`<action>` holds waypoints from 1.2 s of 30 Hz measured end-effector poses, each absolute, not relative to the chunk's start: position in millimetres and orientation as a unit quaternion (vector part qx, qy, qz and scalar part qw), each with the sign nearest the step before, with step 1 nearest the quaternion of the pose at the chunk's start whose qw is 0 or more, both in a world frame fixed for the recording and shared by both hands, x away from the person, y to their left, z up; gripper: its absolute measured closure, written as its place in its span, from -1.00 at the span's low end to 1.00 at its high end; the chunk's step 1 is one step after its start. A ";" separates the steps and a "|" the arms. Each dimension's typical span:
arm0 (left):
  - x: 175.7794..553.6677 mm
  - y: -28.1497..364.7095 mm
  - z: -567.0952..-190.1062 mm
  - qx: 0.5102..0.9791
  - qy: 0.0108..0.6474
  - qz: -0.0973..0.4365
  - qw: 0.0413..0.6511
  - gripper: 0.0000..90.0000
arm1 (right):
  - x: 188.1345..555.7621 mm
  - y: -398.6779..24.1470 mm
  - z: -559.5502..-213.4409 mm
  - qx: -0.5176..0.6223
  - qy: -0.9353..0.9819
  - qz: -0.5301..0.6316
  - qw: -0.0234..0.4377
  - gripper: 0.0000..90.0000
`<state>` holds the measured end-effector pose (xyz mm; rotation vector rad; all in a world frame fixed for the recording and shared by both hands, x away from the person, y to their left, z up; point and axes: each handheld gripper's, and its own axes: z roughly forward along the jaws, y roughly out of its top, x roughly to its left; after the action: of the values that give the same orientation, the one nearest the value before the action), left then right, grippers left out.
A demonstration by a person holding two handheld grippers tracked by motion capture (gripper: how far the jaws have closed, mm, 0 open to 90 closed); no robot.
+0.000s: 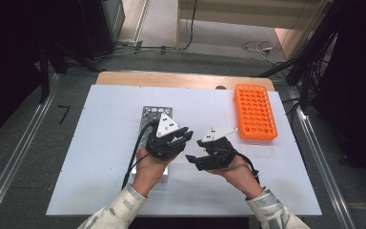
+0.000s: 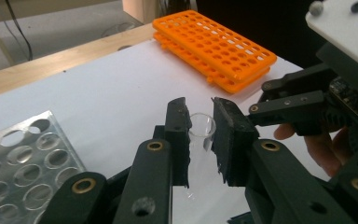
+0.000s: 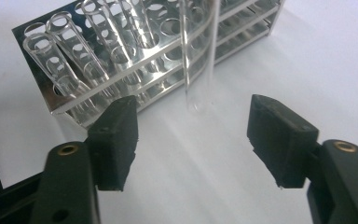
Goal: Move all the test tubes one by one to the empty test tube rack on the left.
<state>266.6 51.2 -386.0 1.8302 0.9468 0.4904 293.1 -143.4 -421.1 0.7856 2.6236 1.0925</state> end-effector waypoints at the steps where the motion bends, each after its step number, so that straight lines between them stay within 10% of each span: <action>1: 266.9 52.6 -385.5 0.751 0.392 0.203 0.491 0.69 | 292.7 -144.5 -420.9 0.270 0.885 0.367 0.095 -0.34; 36: 269.9 102.0 -380.7 0.722 0.435 0.255 0.474 0.70 | 292.9 -150.6 -426.7 0.285 0.886 0.355 0.091 -0.61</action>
<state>269.9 102.0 -380.7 1.7654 1.0643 0.6230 292.9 -150.6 -426.7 0.8472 2.6327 1.0557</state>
